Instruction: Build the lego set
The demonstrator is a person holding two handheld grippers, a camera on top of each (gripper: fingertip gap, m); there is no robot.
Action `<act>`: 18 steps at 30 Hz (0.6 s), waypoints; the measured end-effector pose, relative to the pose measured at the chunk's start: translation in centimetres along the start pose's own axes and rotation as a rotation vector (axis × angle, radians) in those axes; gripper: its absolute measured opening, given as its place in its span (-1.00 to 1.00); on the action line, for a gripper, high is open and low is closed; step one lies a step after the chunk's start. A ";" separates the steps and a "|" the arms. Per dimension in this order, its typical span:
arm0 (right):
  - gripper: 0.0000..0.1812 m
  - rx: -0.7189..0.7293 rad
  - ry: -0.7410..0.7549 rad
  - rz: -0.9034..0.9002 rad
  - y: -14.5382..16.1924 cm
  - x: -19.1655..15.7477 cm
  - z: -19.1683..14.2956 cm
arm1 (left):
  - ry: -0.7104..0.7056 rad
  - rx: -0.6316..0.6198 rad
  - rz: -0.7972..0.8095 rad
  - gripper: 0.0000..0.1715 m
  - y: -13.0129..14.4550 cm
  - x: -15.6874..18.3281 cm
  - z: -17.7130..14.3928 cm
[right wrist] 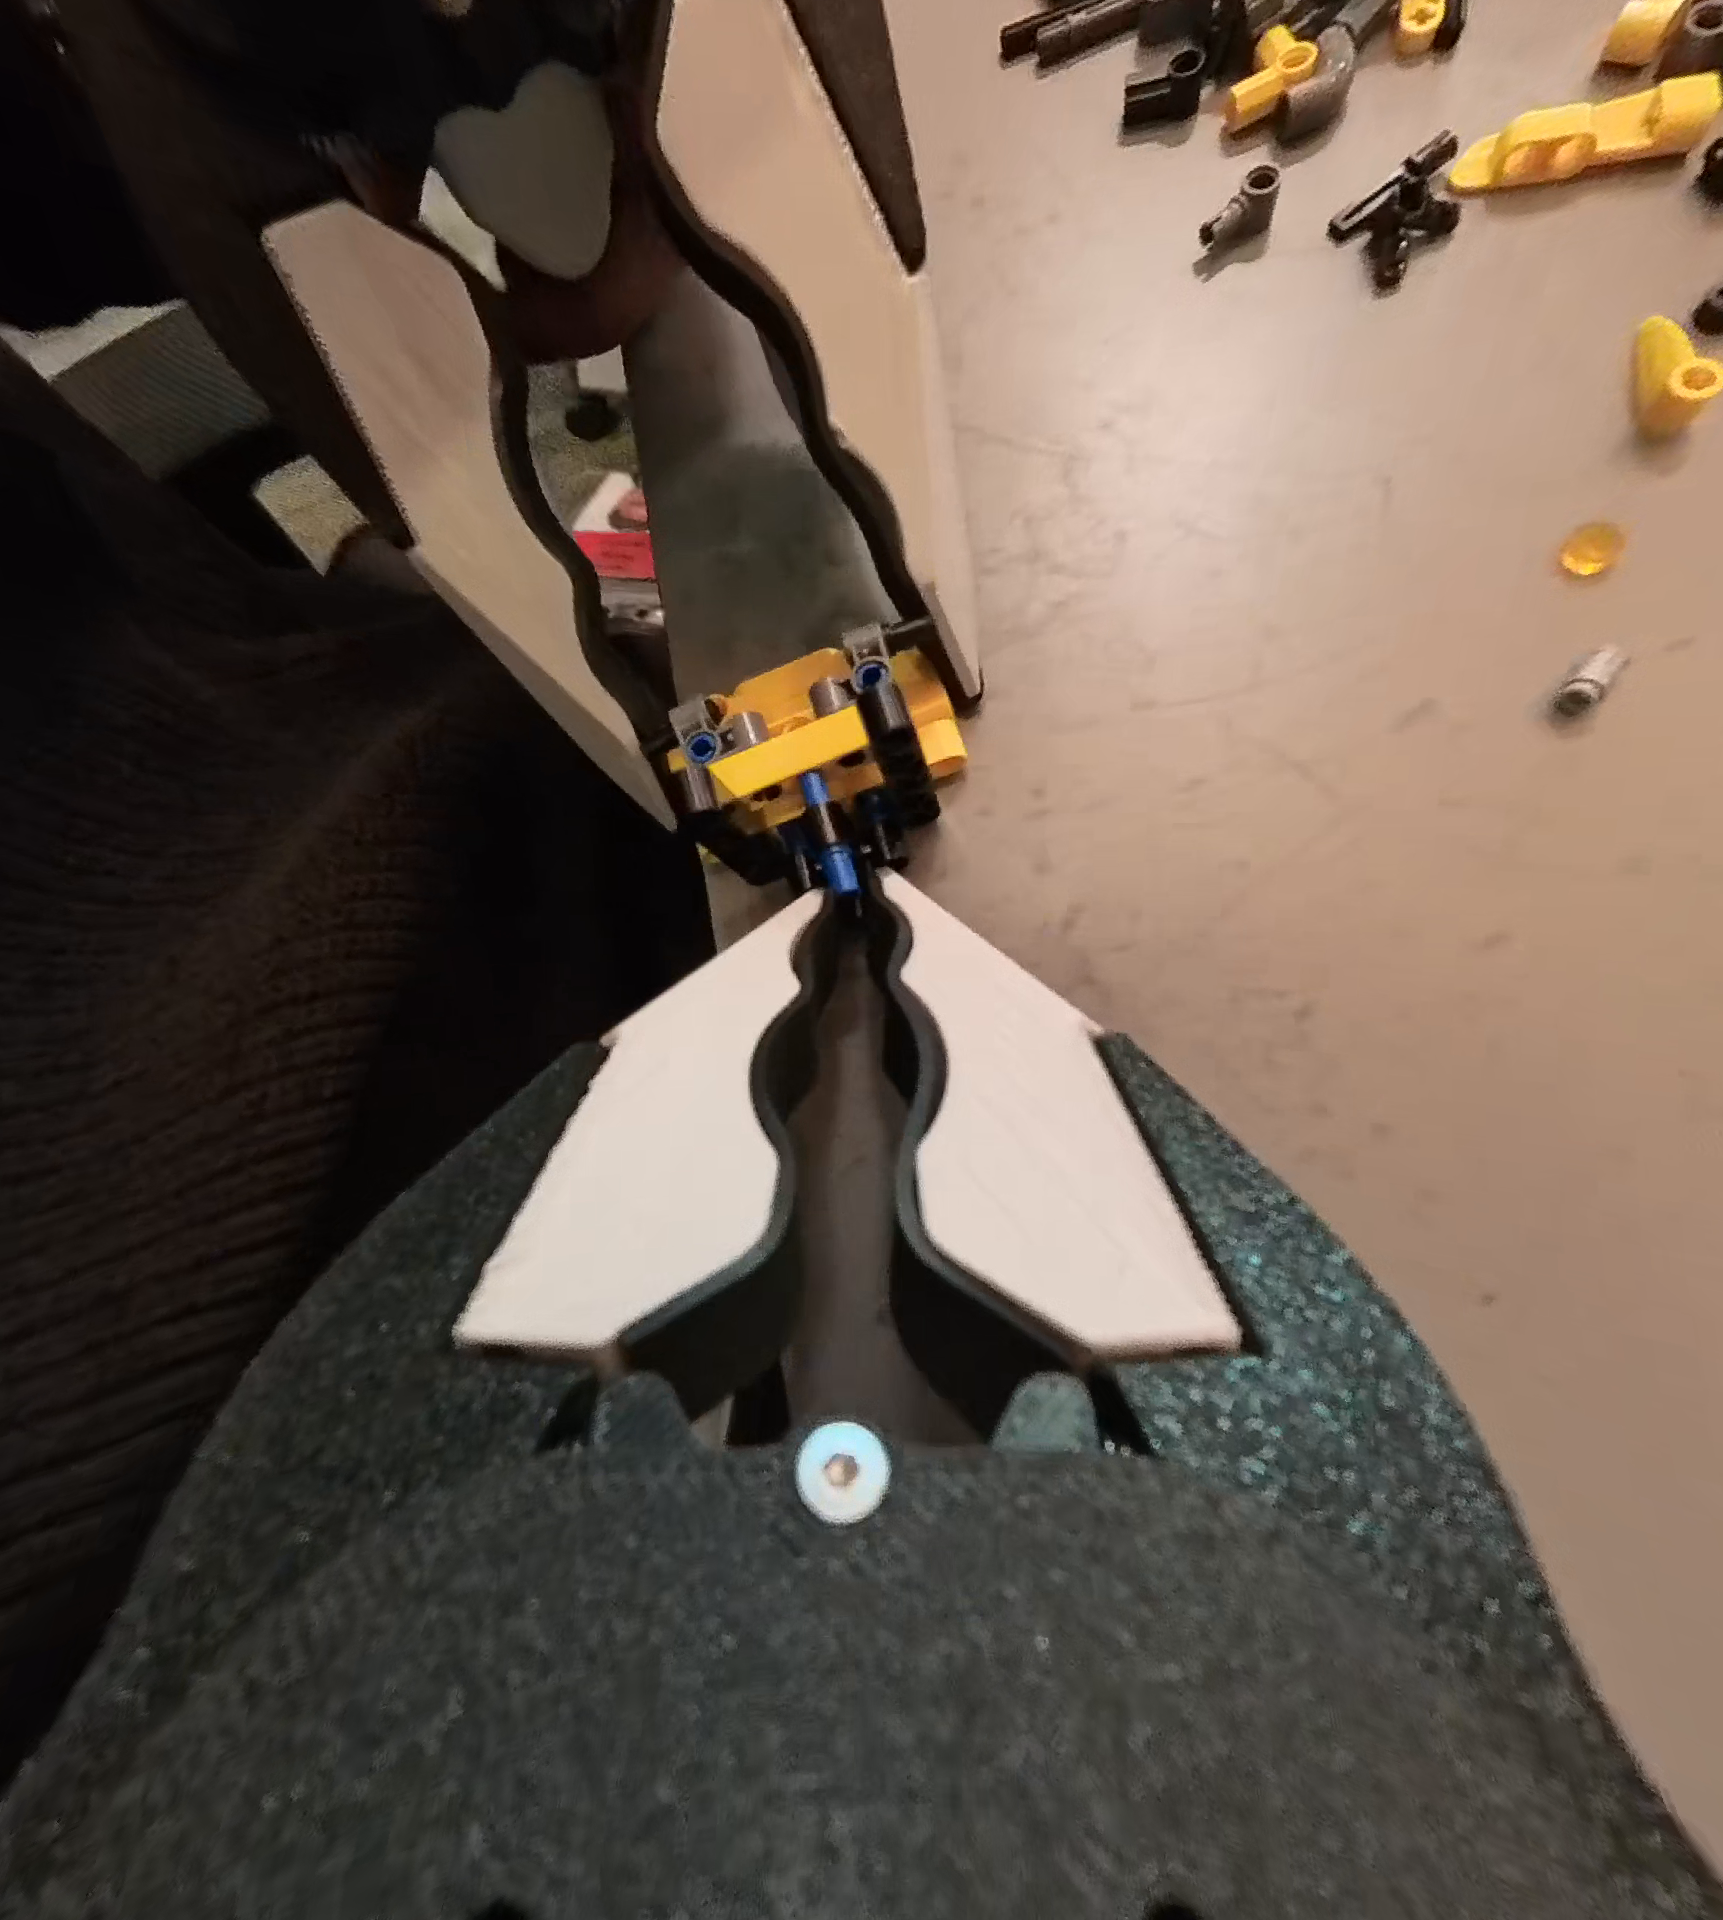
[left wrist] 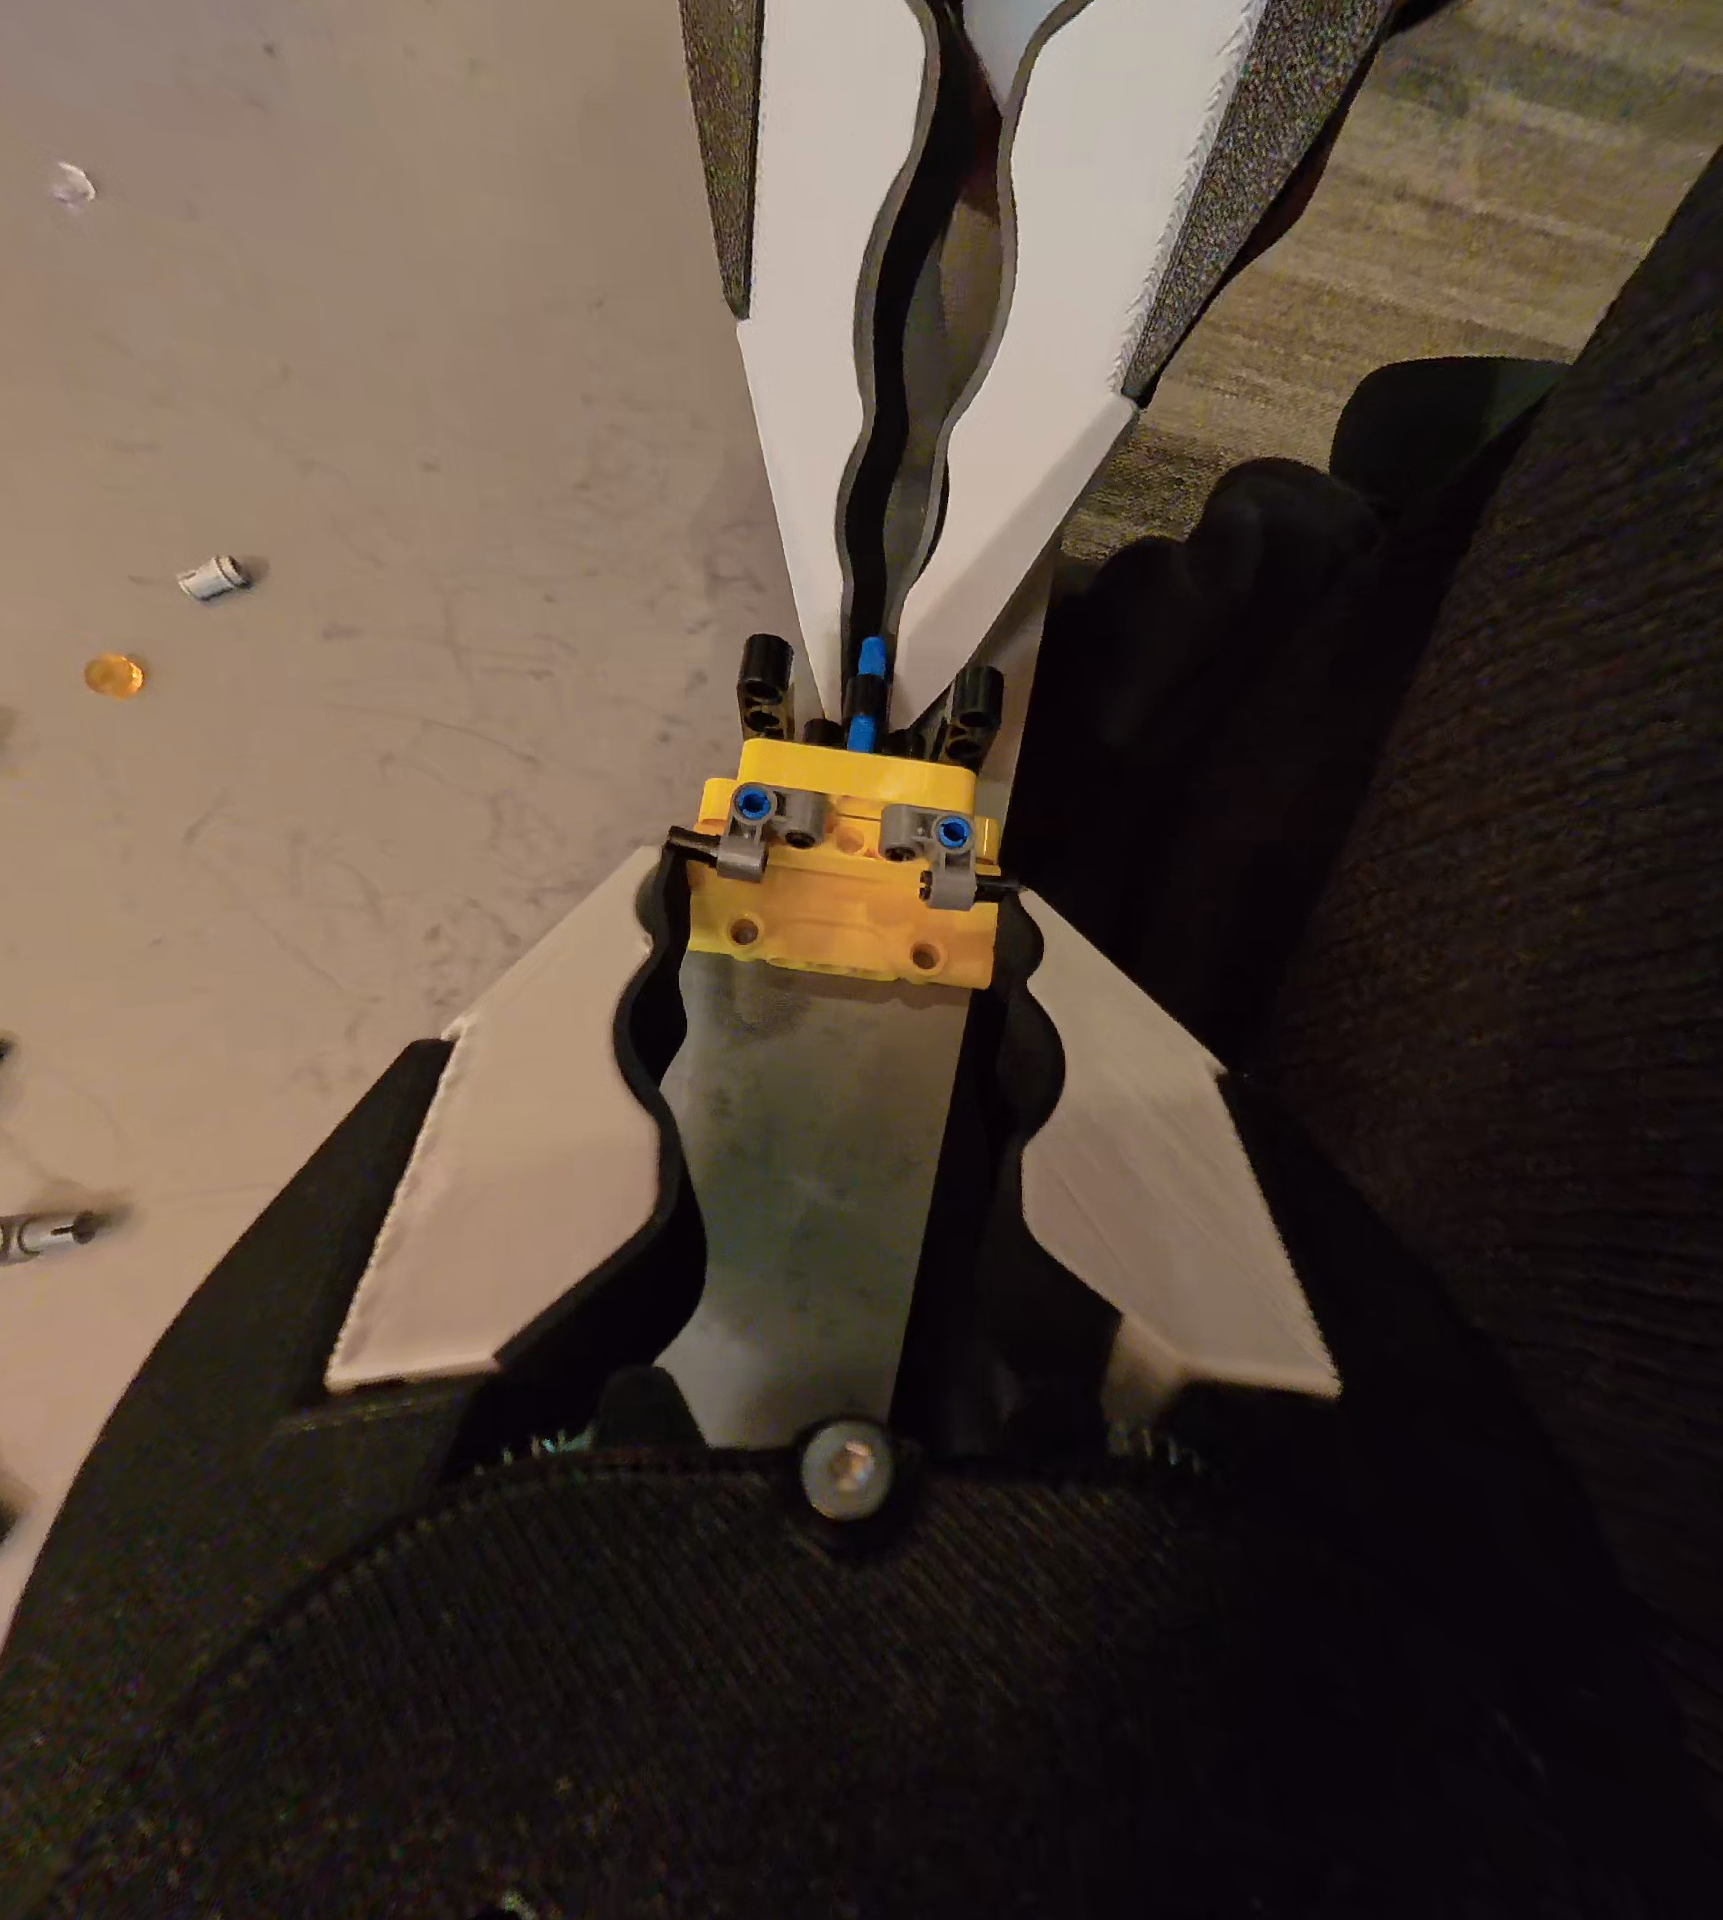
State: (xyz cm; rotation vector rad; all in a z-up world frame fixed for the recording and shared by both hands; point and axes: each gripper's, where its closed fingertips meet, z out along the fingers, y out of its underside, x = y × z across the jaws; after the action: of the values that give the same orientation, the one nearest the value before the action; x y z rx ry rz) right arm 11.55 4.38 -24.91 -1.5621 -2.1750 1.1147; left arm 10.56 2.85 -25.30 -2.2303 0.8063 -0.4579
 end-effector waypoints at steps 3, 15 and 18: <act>-0.96 0.027 -0.041 0.074 0.1 0.1 -0.1 | 0.015 0.007 -0.014 -0.33 -0.1 0.0 -0.1; -0.96 0.033 -0.003 0.032 0.0 0.0 -0.1 | 0.009 0.014 -0.022 -0.33 0.0 -0.1 -0.5; -0.96 0.034 -0.009 0.038 0.0 0.0 -0.1 | 0.003 0.013 -0.016 -0.32 0.1 -0.1 -0.5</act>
State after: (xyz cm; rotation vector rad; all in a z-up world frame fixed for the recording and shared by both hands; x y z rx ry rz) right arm 11.63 4.45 -24.83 -1.5935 -2.1289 1.1667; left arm 10.20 2.65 -25.01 -2.2262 0.7855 -0.4723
